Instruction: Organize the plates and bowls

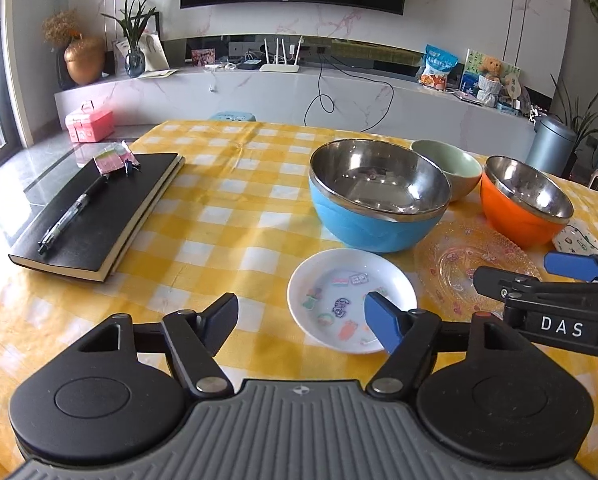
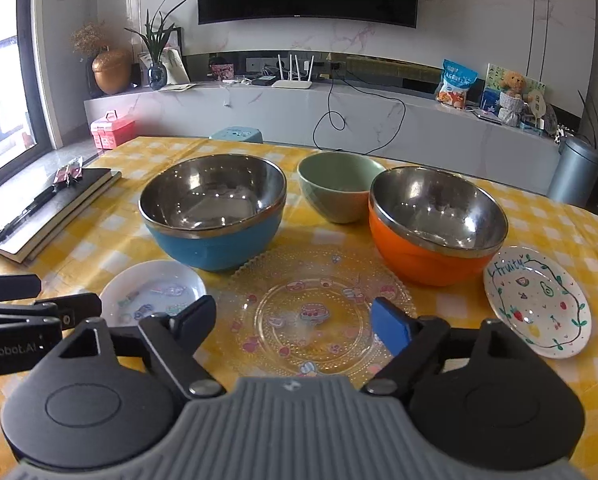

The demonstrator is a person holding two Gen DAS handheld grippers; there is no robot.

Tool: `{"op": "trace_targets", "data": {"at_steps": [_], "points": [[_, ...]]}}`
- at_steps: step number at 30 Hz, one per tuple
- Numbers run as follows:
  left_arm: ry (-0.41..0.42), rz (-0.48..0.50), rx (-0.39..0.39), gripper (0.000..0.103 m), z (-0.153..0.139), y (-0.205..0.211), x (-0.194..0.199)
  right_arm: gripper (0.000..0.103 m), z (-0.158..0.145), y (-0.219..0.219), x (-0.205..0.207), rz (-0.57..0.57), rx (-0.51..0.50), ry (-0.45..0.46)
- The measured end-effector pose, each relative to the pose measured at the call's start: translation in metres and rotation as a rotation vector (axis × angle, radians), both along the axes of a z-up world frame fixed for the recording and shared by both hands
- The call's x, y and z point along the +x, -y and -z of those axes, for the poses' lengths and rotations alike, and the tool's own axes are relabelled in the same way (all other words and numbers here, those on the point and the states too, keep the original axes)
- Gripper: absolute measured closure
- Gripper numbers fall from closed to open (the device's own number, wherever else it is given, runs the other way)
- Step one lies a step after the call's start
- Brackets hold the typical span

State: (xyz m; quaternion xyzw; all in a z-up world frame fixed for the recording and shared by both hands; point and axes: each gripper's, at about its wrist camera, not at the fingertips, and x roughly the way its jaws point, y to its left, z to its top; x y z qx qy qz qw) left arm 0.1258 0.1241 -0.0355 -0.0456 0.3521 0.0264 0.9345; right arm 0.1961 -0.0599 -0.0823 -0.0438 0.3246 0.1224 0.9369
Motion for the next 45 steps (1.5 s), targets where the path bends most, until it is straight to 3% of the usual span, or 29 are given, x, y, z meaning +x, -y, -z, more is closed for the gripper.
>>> {"op": "trace_targets", "data": {"at_steps": [1, 3, 8, 15, 25, 38, 45], "points": [[0.001, 0.007, -0.009, 0.023, 0.000, 0.002, 0.002, 0.024, 0.001, 0.001, 0.003, 0.004, 0.002, -0.004], [0.001, 0.026, -0.030, 0.030, 0.000, 0.006, 0.007, 0.042, 0.003, 0.006, 0.007, 0.019, 0.005, -0.004], [-0.001, 0.110, -0.095, 0.051, -0.002, 0.021, 0.022, 0.064, 0.010, 0.017, 0.017, 0.075, -0.018, -0.025], [-0.015, 0.189, -0.089, 0.069, 0.001, 0.046, 0.041, 0.065, 0.016, 0.032, 0.027, 0.091, 0.005, -0.061], [-0.028, 0.242, -0.053, 0.069, 0.011, 0.067, 0.061, 0.067, 0.024, 0.052, 0.035, 0.128, 0.058, -0.066], [-0.086, 0.218, -0.011, 0.069, 0.022, 0.076, 0.079, 0.079, 0.034, 0.069, 0.047, 0.159, 0.128, -0.108], [-0.093, 0.209, -0.011, 0.078, 0.023, 0.076, 0.081, 0.088, 0.036, 0.071, 0.048, 0.172, 0.141, -0.111]]}}
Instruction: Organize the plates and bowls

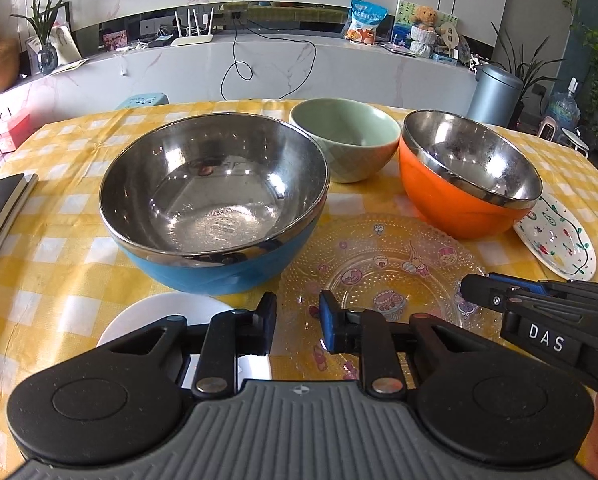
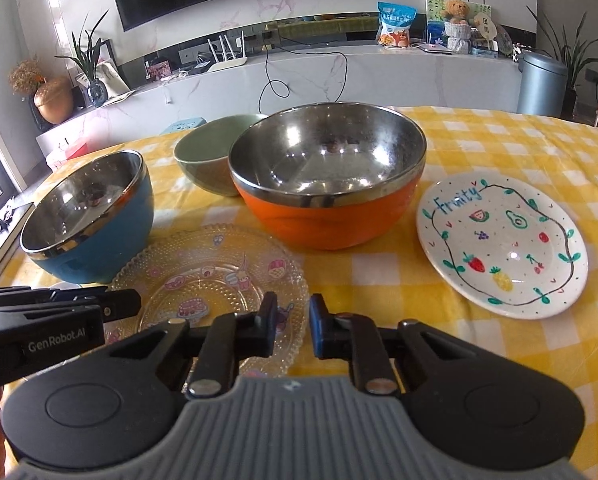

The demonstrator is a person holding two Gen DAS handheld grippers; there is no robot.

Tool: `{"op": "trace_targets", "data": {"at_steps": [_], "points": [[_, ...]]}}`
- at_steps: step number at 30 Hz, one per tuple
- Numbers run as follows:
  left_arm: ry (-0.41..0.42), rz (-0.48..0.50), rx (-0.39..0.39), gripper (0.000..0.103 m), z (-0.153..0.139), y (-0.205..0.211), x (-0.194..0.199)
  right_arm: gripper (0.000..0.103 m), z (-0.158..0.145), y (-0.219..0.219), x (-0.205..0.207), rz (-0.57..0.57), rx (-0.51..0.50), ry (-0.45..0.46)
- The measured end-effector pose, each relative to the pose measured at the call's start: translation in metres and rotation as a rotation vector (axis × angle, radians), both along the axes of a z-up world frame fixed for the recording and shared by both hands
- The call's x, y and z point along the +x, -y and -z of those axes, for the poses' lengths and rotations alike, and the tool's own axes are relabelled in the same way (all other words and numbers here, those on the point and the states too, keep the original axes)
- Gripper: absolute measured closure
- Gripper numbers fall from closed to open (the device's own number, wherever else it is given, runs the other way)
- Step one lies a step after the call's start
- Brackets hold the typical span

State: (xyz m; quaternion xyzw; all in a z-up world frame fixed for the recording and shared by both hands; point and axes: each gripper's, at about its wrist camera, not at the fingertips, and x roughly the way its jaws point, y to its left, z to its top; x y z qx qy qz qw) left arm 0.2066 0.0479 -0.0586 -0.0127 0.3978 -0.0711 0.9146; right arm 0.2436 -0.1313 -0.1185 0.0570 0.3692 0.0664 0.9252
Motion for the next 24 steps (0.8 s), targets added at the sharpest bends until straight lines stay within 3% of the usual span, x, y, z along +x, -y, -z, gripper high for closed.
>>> {"op": "trace_targets", "data": {"at_steps": [9, 24], "points": [[0.020, -0.013, 0.029, 0.092, -0.003, 0.000, -0.001, 0.091, 0.000, -0.001, 0.000, 0.015, -0.007, 0.008], [0.016, -0.037, 0.011, 0.094, -0.008, -0.001, -0.017, 0.095, -0.009, 0.003, -0.012, 0.018, 0.001, 0.015]]}}
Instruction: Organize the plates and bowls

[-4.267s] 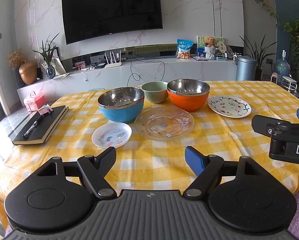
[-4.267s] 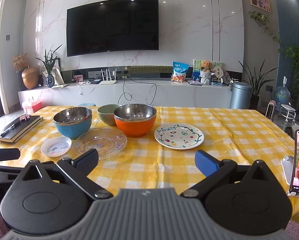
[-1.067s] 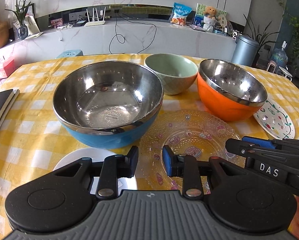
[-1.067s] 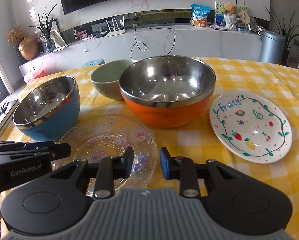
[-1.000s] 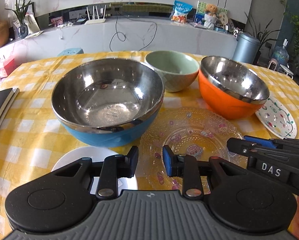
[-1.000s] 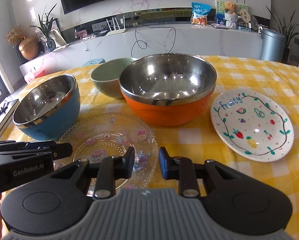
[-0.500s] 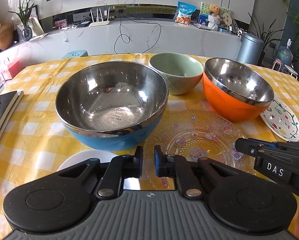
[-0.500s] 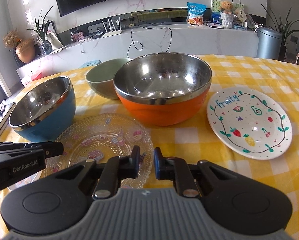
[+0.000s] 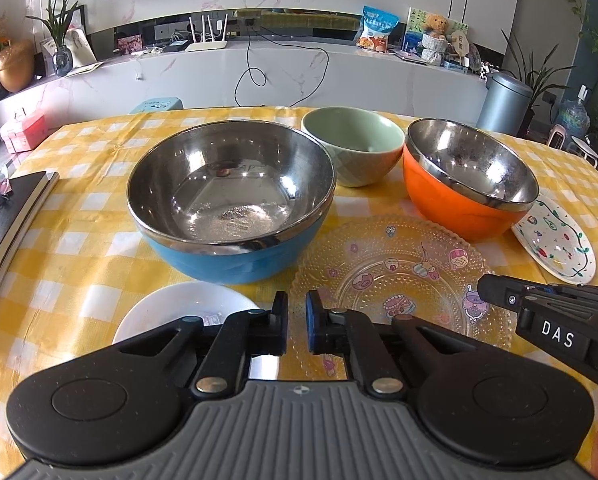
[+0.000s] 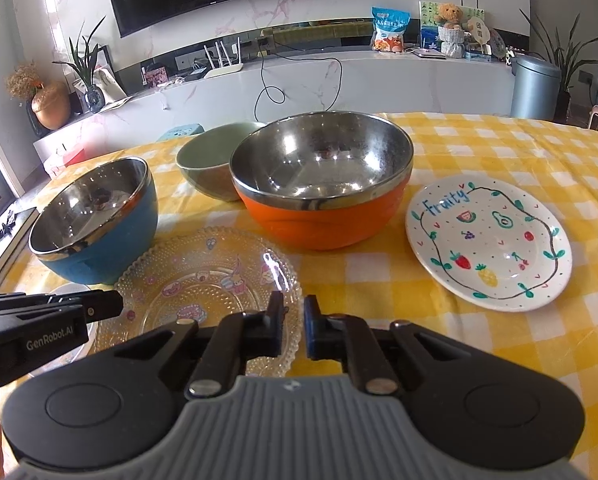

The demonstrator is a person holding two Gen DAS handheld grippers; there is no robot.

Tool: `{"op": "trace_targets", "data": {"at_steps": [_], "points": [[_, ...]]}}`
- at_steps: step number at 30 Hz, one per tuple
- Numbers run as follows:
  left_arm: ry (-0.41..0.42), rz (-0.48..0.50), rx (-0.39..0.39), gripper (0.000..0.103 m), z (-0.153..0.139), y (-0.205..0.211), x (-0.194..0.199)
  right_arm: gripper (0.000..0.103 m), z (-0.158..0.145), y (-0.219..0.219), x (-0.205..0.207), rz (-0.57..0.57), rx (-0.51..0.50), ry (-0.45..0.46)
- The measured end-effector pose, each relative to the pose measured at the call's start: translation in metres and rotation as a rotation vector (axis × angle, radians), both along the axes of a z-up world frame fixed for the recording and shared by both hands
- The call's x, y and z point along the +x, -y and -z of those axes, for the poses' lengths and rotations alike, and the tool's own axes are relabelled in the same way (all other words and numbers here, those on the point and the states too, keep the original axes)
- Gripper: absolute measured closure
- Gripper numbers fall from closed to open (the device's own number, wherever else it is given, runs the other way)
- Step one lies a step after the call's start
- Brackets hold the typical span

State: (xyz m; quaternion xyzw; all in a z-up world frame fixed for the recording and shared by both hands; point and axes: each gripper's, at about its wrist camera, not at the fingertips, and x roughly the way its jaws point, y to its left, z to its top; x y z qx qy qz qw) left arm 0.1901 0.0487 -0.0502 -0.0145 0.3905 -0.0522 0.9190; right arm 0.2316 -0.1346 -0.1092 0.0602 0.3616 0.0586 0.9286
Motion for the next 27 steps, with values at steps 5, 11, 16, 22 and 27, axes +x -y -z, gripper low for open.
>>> {"op": "trace_targets", "data": {"at_steps": [5, 11, 16, 22, 27], "points": [[0.008, 0.031, -0.048, 0.103, -0.005, 0.003, -0.011, 0.097, -0.006, 0.004, -0.009, -0.003, 0.003, 0.008], [0.023, 0.094, -0.045, 0.103, -0.013, 0.026, -0.026, 0.103, -0.009, -0.005, -0.023, -0.062, 0.012, -0.004], [0.016, 0.028, -0.055, 0.103, -0.014, 0.005, -0.032, 0.103, -0.003, 0.001, -0.028, -0.049, -0.006, -0.003], [0.007, -0.029, -0.076, 0.090, -0.012, -0.009, -0.040, 0.097, 0.003, 0.007, -0.028, -0.041, 0.036, -0.028], [-0.017, -0.101, -0.100, 0.084, -0.003, -0.018, -0.045, 0.056, 0.000, 0.005, -0.035, 0.016, -0.059, 0.036]]}}
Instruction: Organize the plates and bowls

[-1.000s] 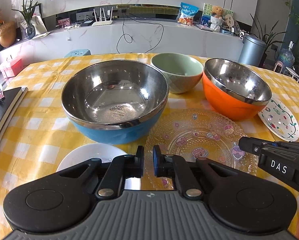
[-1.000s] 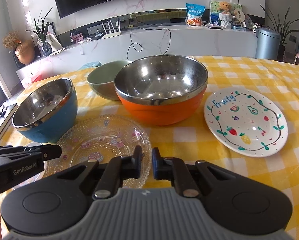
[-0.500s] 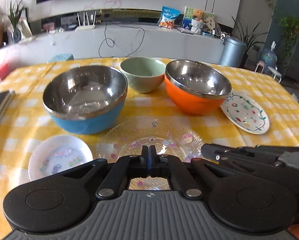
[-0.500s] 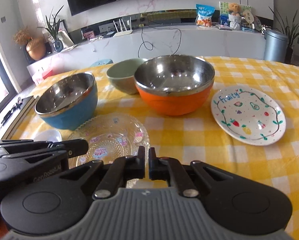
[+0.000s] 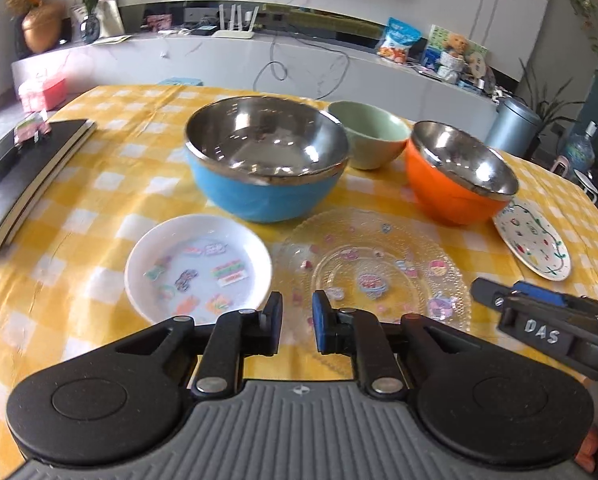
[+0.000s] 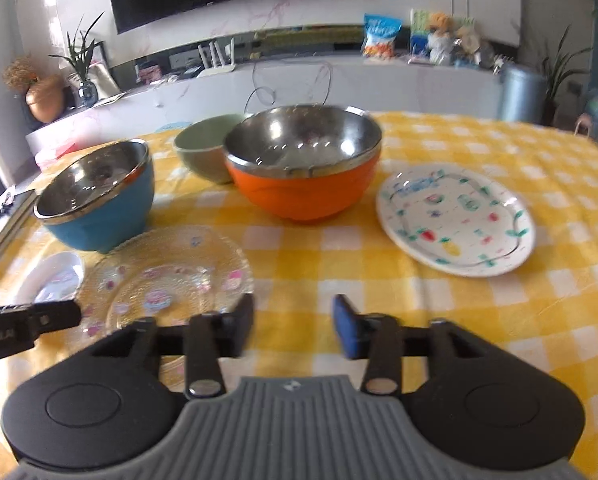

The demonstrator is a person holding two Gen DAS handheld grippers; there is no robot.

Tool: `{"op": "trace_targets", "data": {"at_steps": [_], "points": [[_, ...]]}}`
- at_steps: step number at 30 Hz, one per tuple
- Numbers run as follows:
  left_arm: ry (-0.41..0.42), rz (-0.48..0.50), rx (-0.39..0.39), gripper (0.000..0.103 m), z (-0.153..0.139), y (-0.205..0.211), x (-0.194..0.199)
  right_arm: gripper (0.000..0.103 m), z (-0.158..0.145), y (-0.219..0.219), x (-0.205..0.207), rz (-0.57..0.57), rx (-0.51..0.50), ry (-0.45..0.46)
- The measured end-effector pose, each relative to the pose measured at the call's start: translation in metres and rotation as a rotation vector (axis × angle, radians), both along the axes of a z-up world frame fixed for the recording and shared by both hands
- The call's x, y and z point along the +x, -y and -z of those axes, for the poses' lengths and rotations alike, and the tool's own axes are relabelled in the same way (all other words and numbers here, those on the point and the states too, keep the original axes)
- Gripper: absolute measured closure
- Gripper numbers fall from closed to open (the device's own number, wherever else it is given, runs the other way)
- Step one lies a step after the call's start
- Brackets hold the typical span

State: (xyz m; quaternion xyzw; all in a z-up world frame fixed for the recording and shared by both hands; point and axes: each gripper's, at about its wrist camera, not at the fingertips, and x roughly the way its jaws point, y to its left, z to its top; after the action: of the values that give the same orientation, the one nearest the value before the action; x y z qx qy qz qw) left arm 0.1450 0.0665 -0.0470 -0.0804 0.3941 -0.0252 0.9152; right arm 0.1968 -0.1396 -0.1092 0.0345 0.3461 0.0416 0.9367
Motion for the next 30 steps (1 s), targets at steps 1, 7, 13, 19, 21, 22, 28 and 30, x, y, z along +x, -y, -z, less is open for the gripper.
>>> {"op": "trace_targets", "data": {"at_steps": [1, 7, 13, 19, 21, 22, 28, 30], "points": [[-0.003, -0.009, -0.005, 0.084, 0.001, -0.003, -0.001, 0.058, -0.001, 0.001, 0.000, -0.015, 0.009, 0.015], [-0.054, -0.026, -0.039, 0.077, 0.008, -0.006, 0.001, 0.059, 0.003, -0.001, 0.002, -0.038, 0.045, 0.051], [-0.058, -0.029, -0.042, 0.068, 0.015, -0.005, 0.003, 0.059, 0.009, -0.004, 0.008, -0.066, 0.068, 0.034], [-0.052, -0.023, -0.047, 0.063, 0.017, -0.005, 0.008, 0.059, 0.012, 0.001, 0.016, -0.070, 0.124, 0.009], [-0.049, -0.021, -0.053, 0.062, 0.018, -0.005, 0.010, 0.059, 0.013, 0.001, 0.019, -0.078, 0.145, -0.005], [-0.047, -0.020, -0.057, 0.062, 0.018, -0.005, 0.011, 0.059, 0.014, 0.001, 0.020, -0.079, 0.154, -0.014], [-0.041, -0.006, -0.063, 0.072, 0.019, -0.004, 0.017, 0.084, 0.018, 0.000, 0.028, -0.080, 0.190, -0.035], [-0.039, -0.008, -0.052, 0.074, 0.018, -0.002, 0.017, 0.093, 0.017, 0.000, 0.028, -0.078, 0.191, -0.029]]}}
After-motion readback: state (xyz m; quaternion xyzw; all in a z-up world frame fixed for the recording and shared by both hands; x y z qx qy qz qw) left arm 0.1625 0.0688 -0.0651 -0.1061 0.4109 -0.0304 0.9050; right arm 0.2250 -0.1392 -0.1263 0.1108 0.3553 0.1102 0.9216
